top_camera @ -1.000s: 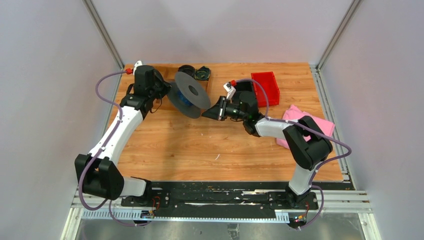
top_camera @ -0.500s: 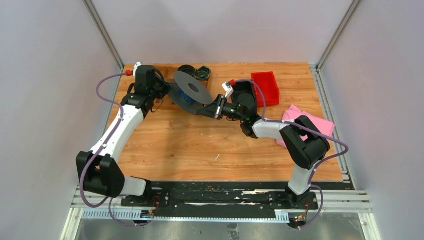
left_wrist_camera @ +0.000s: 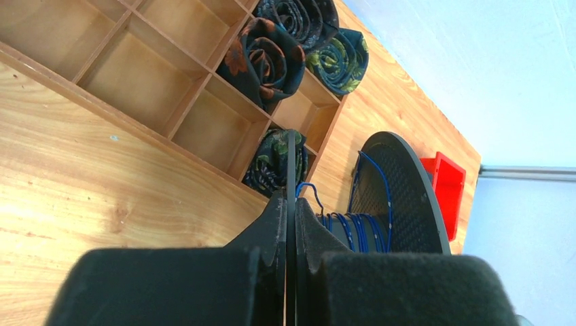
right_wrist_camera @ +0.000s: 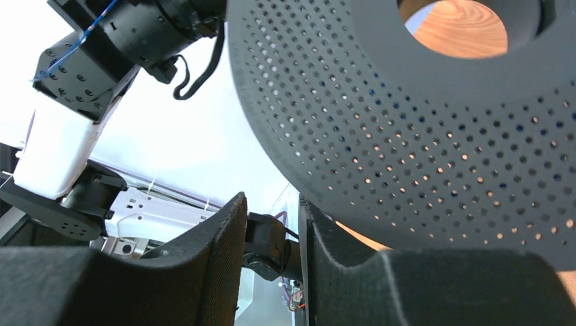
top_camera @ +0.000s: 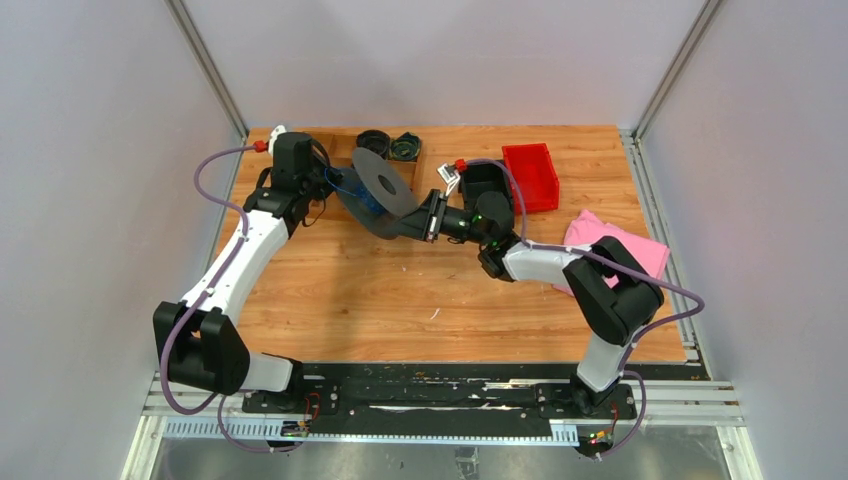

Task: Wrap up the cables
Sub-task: Wrap the cable around the cable reel.

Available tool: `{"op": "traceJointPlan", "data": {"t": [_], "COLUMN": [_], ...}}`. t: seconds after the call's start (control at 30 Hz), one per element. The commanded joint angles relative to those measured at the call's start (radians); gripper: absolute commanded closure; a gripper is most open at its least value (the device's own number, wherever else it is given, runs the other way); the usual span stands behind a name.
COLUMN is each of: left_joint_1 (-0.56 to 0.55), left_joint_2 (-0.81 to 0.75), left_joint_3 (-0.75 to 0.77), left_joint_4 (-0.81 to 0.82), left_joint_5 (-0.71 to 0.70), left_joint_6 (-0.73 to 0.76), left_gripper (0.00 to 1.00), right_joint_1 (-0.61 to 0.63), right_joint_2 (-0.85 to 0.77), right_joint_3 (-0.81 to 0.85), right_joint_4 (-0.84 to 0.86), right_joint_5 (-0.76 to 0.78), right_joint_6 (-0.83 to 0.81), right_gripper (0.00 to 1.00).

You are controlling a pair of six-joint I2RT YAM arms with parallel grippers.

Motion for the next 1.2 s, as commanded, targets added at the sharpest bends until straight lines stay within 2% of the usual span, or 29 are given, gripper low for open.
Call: {"op": "traceJointPlan", "data": {"t": [0.0, 0.33, 0.4, 0.5, 0.6, 0.73, 0.9, 1.0, 1.17], "left_joint_1": [-0.006, -0.009, -0.012, -0.032, -0.064, -0.084, -0.126, -0.157, -0.173], "left_joint_2": [-0.013, -0.016, -0.02, -0.028, -0.031, -0.014, 0.007, 0.014, 0.018], "left_joint_3": [-0.001, 0.012, 0.007, 0.002, 0.013, 0.032, 0.056, 0.064, 0.068], "left_joint_4": [0.051, 0.106, 0.11, 0.116, 0.107, 0.093, 0.083, 0.081, 0.081], "left_joint_5": [0.027, 0.044, 0.043, 0.05, 0.035, 0.033, -0.001, -0.038, -0.062], "left_joint_6": [0.009, 0.163, 0.189, 0.216, 0.25, 0.252, 0.296, 0.328, 0.356], "left_gripper": [1.0, 1.0, 1.0, 1.0, 1.0, 1.0, 1.0, 1.0, 1.0], "right_joint_1": [-0.01, -0.116, -0.133, -0.136, -0.129, -0.098, -0.067, -0.029, 0.012], "right_joint_2": [-0.057, -0.168, -0.208, -0.23, -0.219, -0.208, -0.175, -0.143, -0.124], "right_joint_3": [0.015, 0.055, 0.109, 0.262, 0.41, 0.537, 0.652, 0.724, 0.743], "right_joint_4": [0.021, -0.236, -0.401, -0.819, -1.031, -1.149, -1.191, -1.263, -1.238], "right_joint_5": [-0.057, -0.243, -0.278, -0.242, -0.228, -0.251, -0.286, -0.286, -0.283], "right_joint_6": [-0.057, -0.346, -0.497, -0.863, -0.999, -1.009, -0.861, -0.83, -0.728], "right_gripper": [0.64, 0.55, 0.53, 0.49, 0.46, 0.39, 0.38, 0.38, 0.38]}}
